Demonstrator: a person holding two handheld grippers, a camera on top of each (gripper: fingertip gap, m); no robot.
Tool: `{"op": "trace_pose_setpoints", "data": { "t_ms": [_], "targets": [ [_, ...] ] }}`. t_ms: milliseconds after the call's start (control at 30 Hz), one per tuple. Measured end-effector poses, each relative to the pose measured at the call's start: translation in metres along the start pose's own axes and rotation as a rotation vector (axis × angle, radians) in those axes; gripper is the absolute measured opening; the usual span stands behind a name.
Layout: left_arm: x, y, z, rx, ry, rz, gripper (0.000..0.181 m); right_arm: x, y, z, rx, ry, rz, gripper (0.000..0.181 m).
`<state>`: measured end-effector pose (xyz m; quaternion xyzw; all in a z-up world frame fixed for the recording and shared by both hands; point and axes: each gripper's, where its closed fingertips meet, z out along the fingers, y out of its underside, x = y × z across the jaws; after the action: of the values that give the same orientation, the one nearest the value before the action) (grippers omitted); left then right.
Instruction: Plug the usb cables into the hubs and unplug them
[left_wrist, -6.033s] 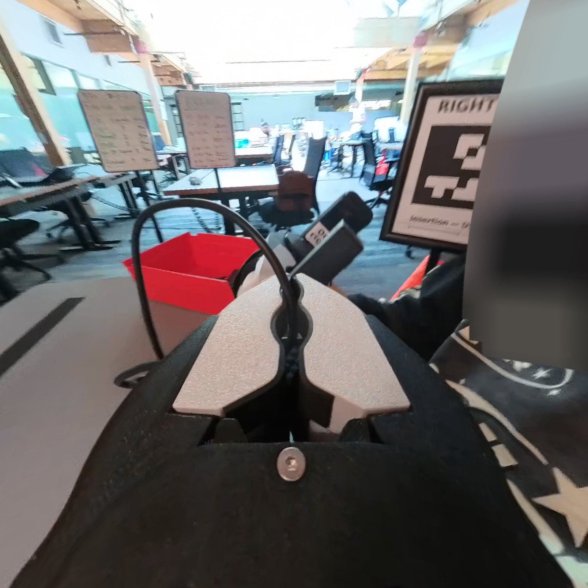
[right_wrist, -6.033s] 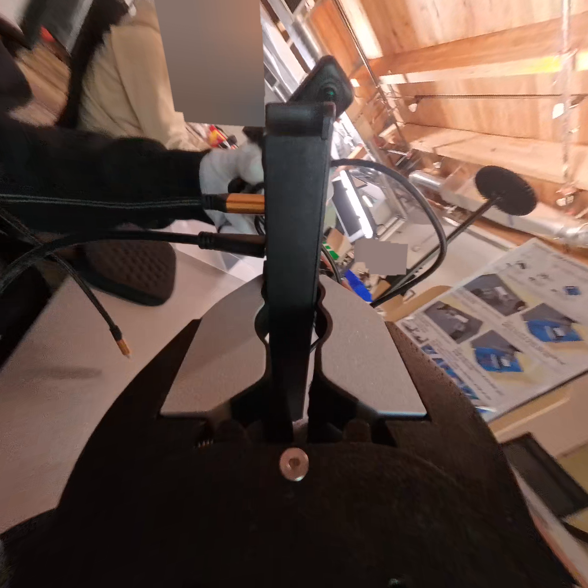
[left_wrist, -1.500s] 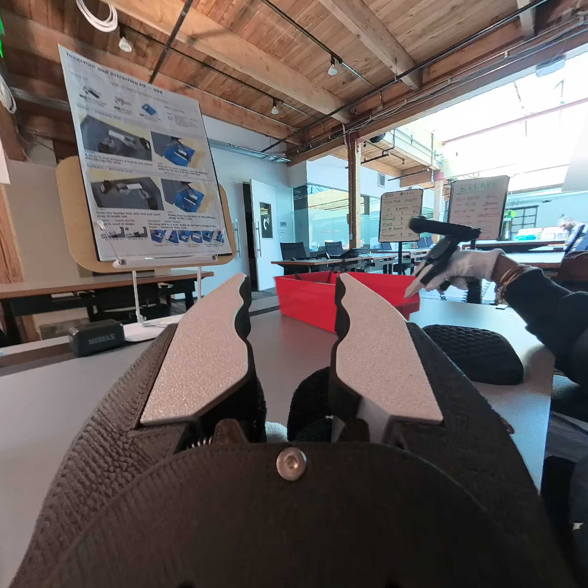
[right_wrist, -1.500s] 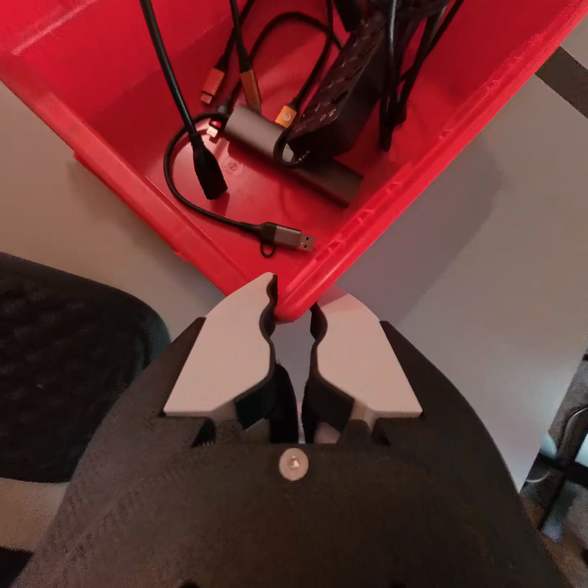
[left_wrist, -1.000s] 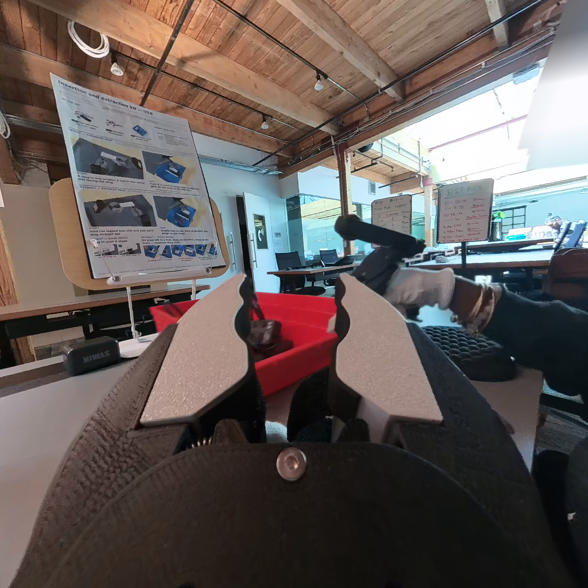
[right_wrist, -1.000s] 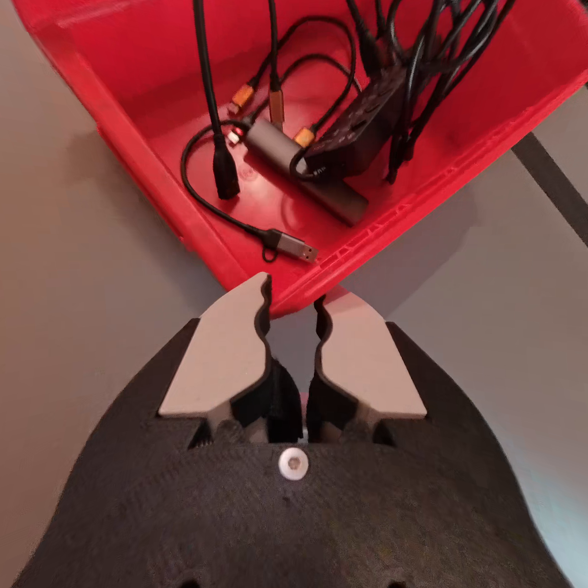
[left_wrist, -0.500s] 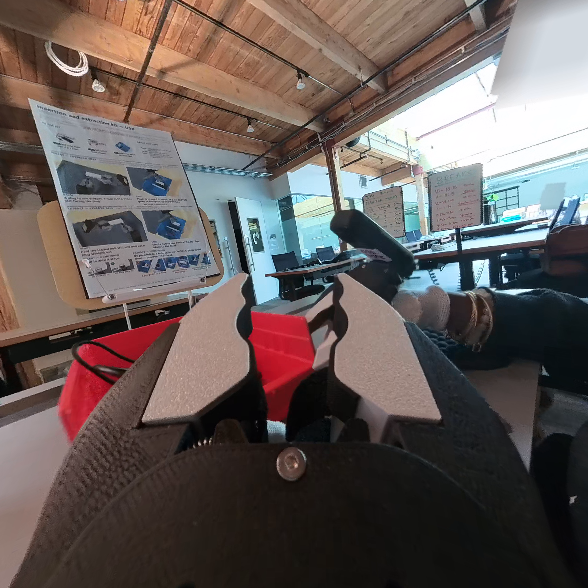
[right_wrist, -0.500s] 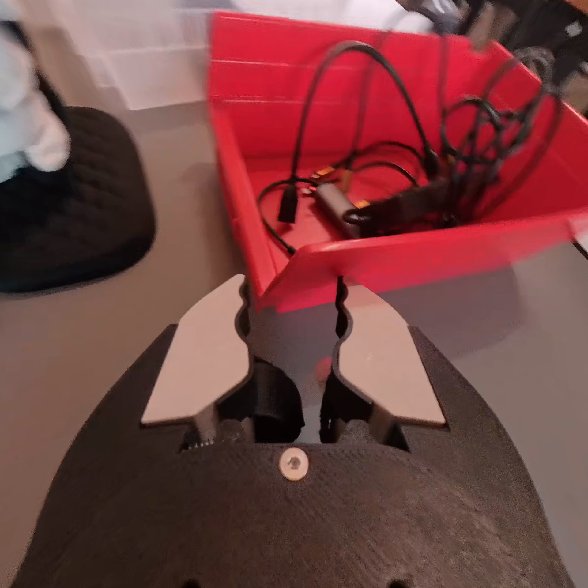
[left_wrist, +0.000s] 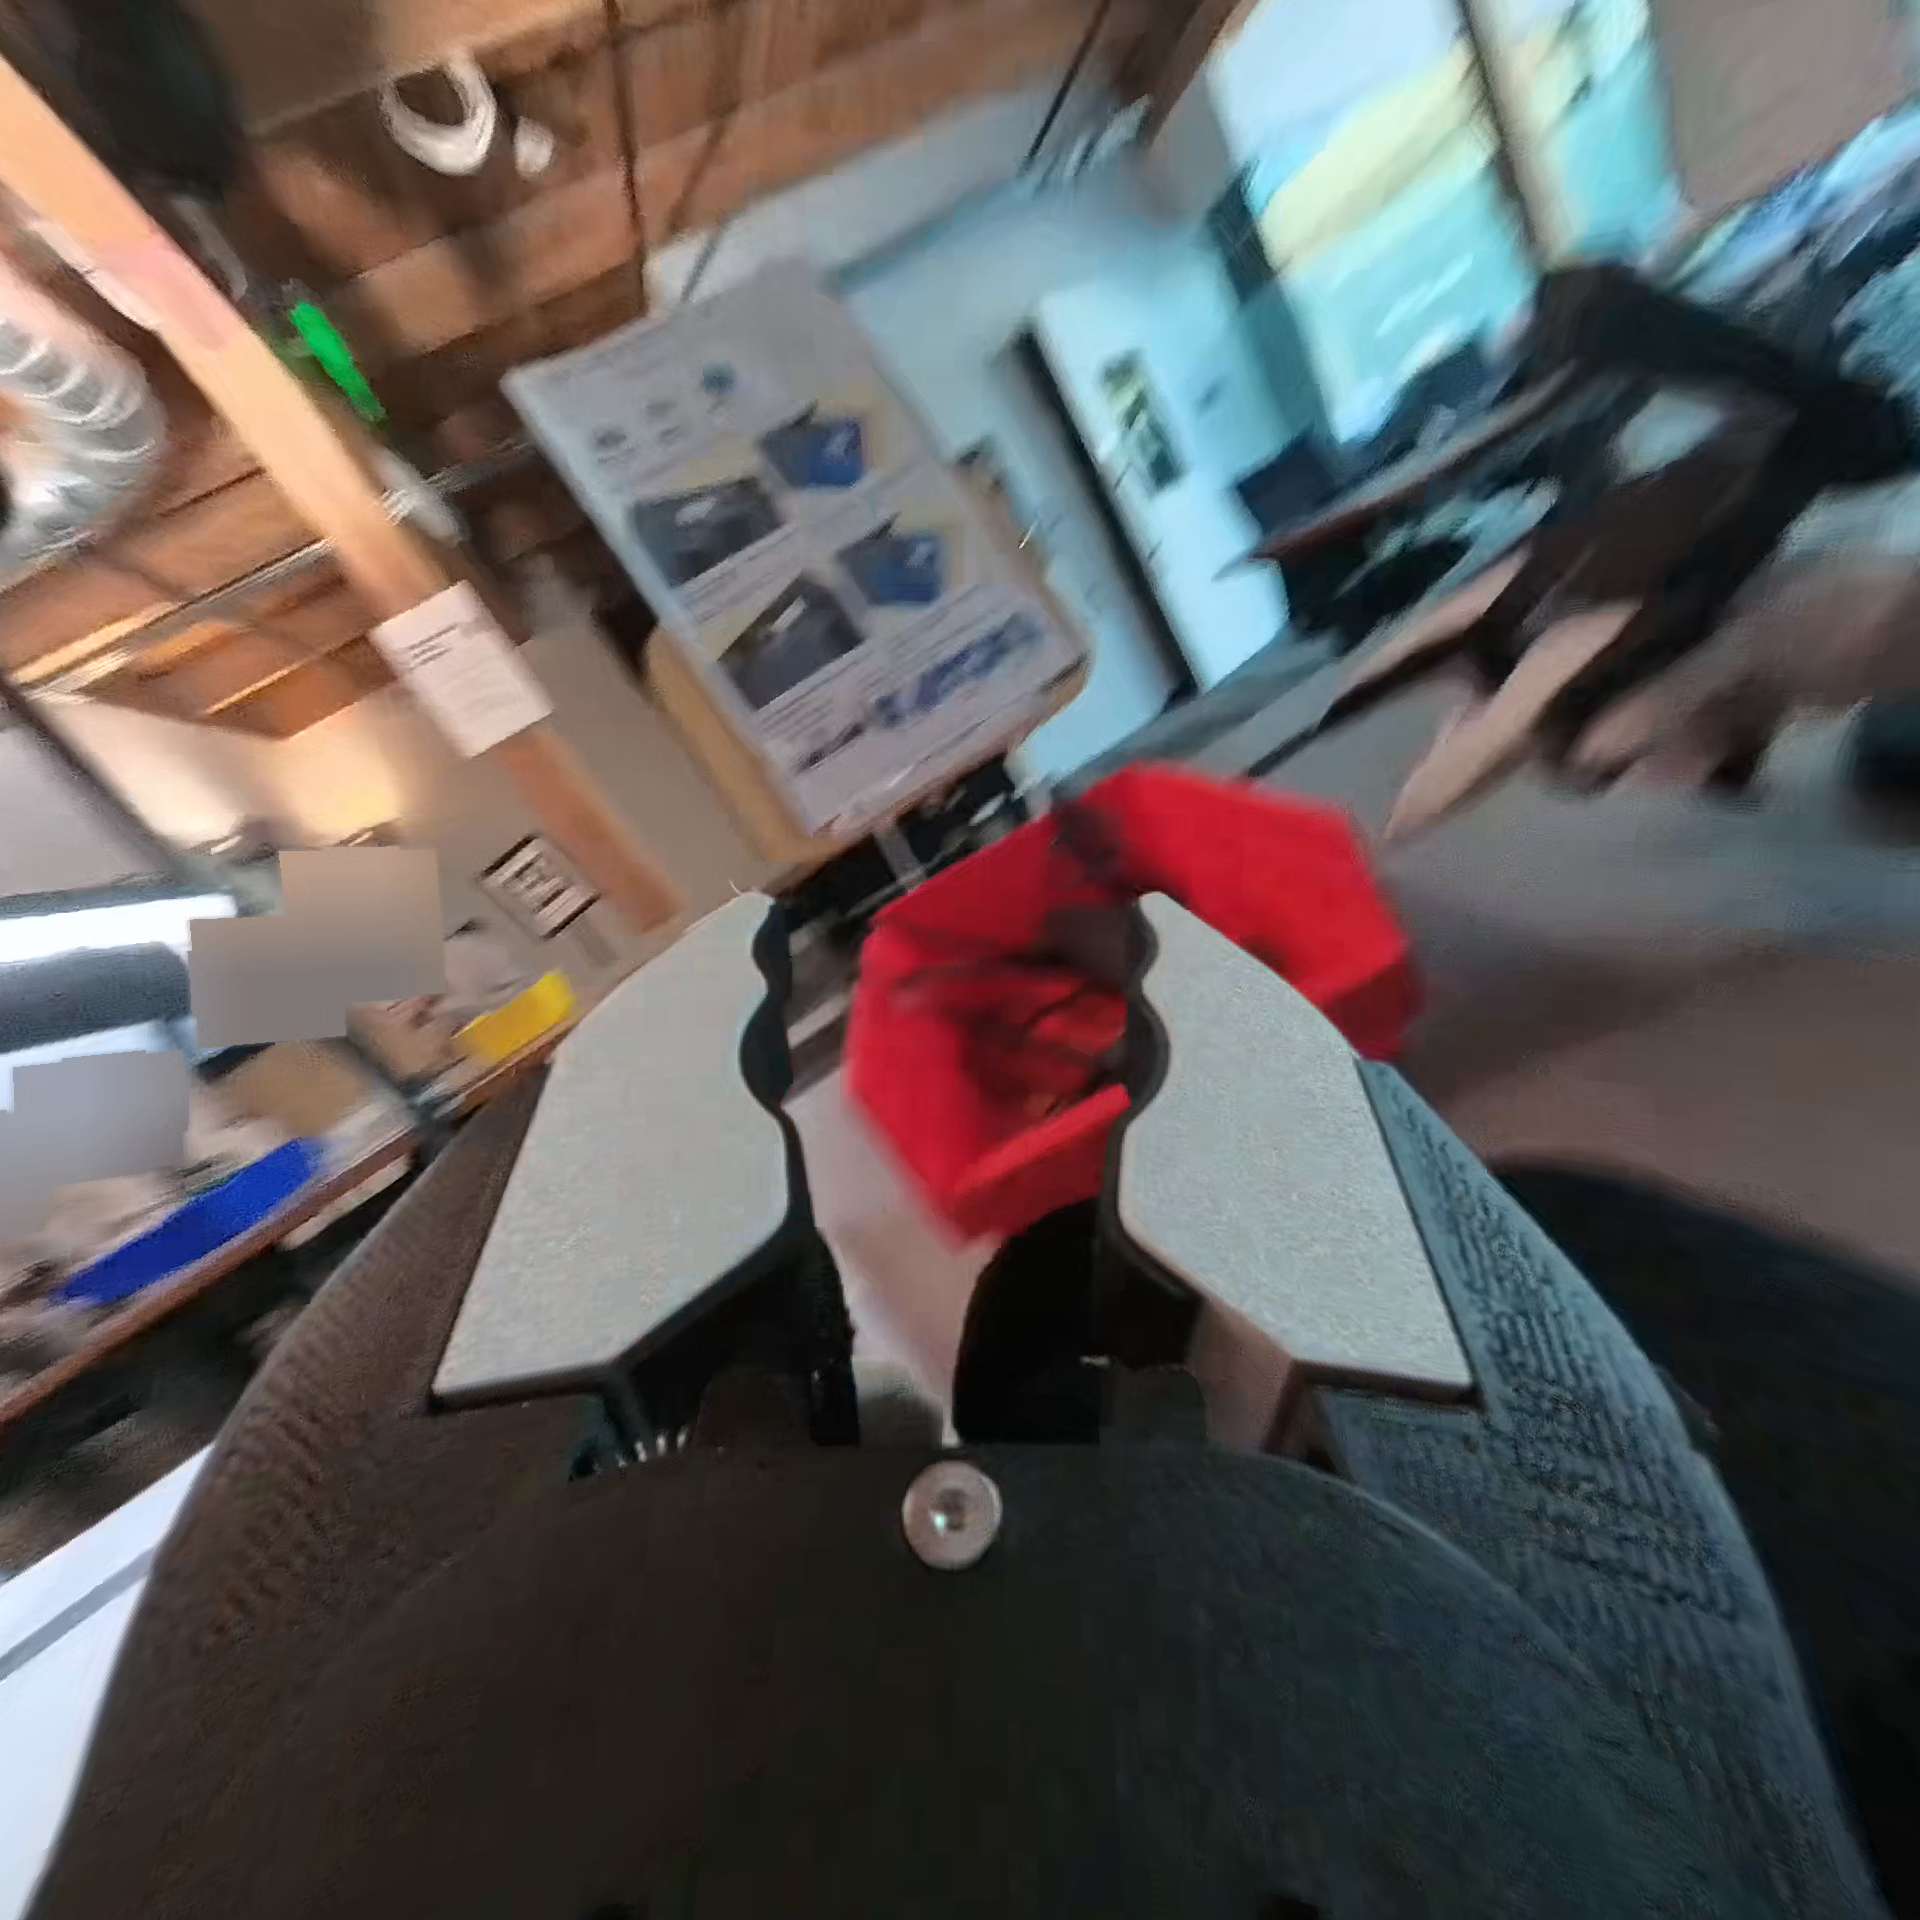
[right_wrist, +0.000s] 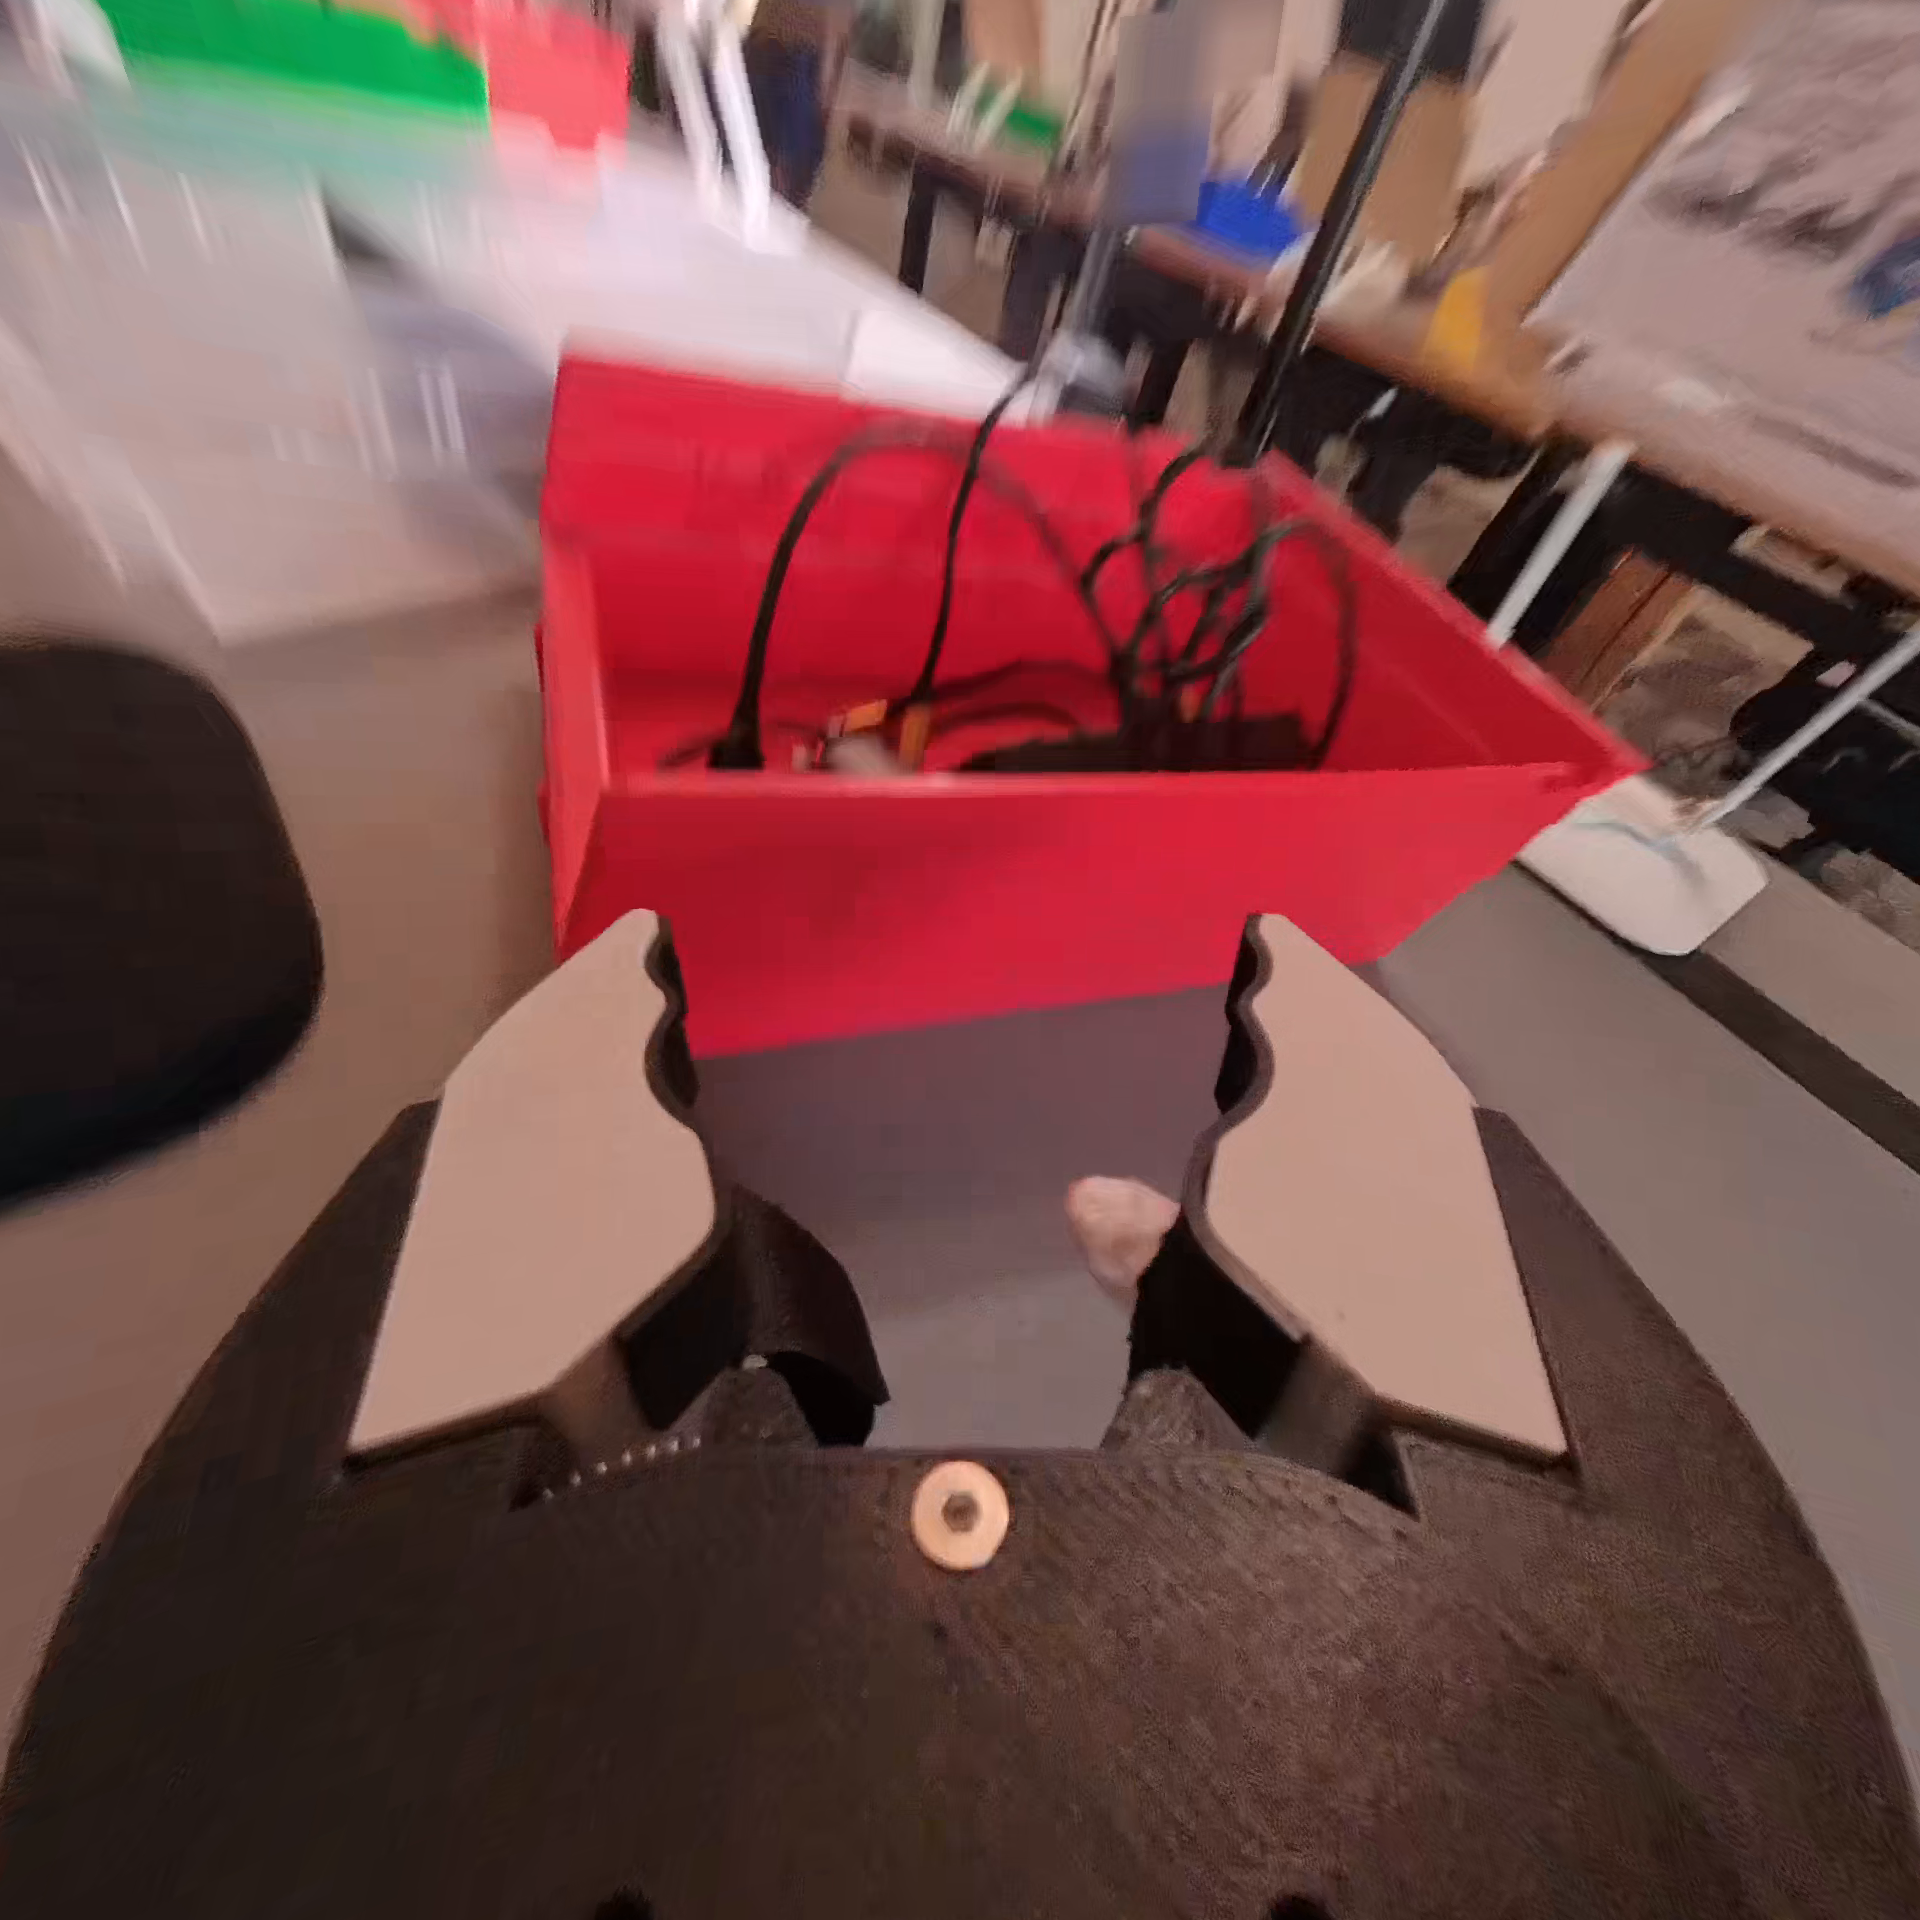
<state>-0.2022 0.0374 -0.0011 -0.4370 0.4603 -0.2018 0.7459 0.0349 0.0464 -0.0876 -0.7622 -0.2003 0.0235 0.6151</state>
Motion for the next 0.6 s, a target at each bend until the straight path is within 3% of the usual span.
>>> {"op": "trace_pose_setpoints", "data": {
  "t_ms": [133, 367, 533, 600],
  "targets": [
    [-0.042, 0.050, -0.051, -0.360, -0.028, 0.160, 0.068, 0.042, -0.037, -0.034, 0.324, 0.101, 0.213, 0.101],
    [-0.049, 0.158, -0.085, -0.987, 0.353, 0.274, 0.067, 0.056, -0.052, -0.059, 0.464, 0.137, 0.242, 0.102],
    [-0.059, 0.205, -0.084, -1.140, 0.510, 0.414, 0.070, 0.055, -0.054, -0.066, 0.487, 0.128, 0.257, 0.100],
    [-0.055, 0.217, -0.074, -1.104, 0.555, 0.424, 0.043, 0.055, -0.053, -0.066, 0.491, 0.120, 0.273, 0.099]
  ]
}}
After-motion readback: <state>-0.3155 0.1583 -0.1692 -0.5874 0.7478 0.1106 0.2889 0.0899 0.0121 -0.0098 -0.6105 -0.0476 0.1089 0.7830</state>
